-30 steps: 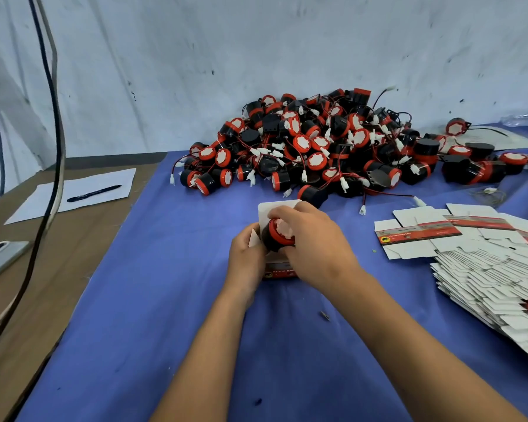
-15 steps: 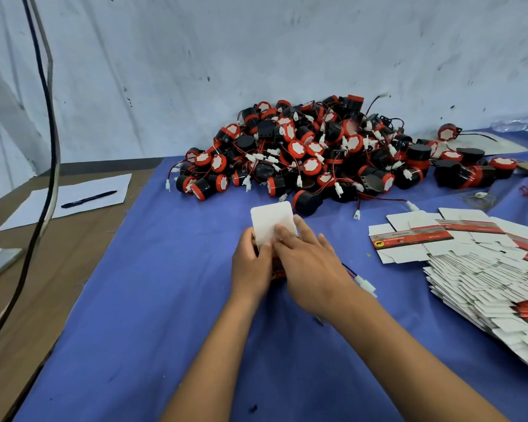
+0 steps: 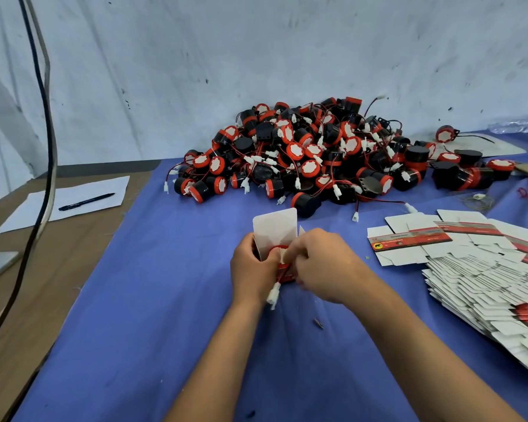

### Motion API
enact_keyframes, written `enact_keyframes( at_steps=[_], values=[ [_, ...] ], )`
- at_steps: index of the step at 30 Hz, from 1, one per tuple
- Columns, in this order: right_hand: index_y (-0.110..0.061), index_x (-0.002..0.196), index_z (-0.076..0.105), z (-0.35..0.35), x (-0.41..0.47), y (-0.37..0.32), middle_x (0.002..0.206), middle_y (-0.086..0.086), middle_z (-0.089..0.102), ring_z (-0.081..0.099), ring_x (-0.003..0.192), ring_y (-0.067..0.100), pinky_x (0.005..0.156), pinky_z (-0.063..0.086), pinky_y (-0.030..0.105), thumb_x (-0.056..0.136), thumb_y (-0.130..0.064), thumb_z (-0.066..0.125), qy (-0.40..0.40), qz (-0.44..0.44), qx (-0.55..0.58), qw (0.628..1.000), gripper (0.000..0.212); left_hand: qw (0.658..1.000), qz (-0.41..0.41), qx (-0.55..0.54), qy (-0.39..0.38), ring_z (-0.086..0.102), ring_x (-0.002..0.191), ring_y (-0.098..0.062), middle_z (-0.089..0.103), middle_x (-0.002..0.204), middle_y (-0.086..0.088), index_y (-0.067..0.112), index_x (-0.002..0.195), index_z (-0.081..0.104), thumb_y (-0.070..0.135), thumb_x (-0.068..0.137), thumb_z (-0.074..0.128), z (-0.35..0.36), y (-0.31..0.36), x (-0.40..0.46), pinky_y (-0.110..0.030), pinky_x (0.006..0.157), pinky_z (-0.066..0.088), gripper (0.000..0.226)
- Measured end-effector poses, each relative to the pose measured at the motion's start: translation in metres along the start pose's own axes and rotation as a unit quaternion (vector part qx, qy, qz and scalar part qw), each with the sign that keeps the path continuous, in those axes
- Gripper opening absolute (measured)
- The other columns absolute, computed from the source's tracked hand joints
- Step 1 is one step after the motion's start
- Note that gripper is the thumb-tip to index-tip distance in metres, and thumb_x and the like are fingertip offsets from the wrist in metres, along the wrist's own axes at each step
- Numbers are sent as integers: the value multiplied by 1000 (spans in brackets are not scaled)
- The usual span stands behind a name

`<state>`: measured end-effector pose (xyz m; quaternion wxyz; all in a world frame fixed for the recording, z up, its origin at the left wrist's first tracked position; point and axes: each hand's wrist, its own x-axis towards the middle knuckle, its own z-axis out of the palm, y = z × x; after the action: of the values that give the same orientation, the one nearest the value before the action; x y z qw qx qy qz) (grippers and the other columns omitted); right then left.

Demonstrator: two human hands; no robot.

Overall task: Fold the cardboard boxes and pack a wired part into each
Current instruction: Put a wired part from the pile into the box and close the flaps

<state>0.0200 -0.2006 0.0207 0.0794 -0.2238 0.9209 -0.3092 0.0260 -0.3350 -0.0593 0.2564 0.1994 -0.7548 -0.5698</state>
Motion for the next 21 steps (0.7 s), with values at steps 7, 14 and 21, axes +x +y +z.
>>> enact_keyframes(
  at_steps=[7,14,21],
  values=[
    [-12,93,65,21,1,0,93,3,63,59,87,27,67,52,41,84,-3,53,110,-60,-117,985,18,1000,-14,-24,-12,70,74,-18,74,79,5,21,81,65,26,73,82,-1,5,-4,-47,67,61,20],
    [-11,85,43,16,13,-15,76,2,40,36,63,17,45,22,28,85,3,50,125,-15,-122,985,16,991,-23,124,40,56,97,-19,65,98,4,23,86,64,48,75,78,-4,5,0,-38,83,49,31],
    [-13,92,73,23,21,-23,81,4,45,43,67,22,45,23,26,88,-2,61,126,0,-179,976,17,995,-18,95,7,49,51,-2,55,62,12,26,66,46,33,82,73,1,8,-5,-16,44,27,32]
  ],
)
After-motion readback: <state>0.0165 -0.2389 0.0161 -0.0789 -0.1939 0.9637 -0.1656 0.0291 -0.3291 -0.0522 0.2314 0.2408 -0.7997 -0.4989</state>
